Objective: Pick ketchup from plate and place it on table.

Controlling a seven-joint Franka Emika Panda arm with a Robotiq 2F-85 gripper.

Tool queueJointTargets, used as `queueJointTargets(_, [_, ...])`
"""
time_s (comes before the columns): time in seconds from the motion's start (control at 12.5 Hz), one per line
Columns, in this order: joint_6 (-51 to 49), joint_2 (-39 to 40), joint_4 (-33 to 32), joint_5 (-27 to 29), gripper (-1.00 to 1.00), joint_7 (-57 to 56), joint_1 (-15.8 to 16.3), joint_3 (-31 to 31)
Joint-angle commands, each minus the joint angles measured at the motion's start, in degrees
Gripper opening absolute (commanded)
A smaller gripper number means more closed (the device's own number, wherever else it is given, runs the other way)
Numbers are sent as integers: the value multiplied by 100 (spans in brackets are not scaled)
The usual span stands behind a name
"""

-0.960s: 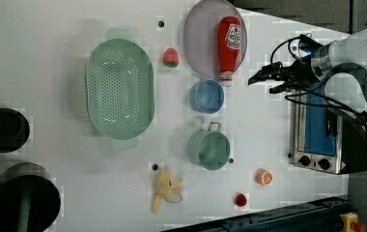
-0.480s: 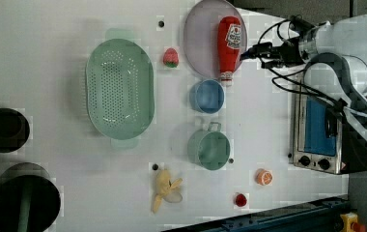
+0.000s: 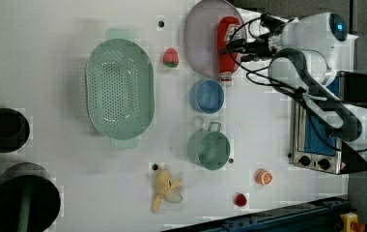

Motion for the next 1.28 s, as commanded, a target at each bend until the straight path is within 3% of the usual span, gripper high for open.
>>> queueJointTargets(0.08, [203,106,337,-29,100,-211,13,18])
queueJointTargets(0.48, [444,336,473,-30,100,-210,23,-3])
queueJointTargets(0.56, [447,327,505,-29,93,-212,22,-13])
queueJointTargets(0.8, [414,302,562,-29,27,-210,18,-54])
queueJointTargets(1.28, [66,-286,565,-6,27,-163,-13,-39])
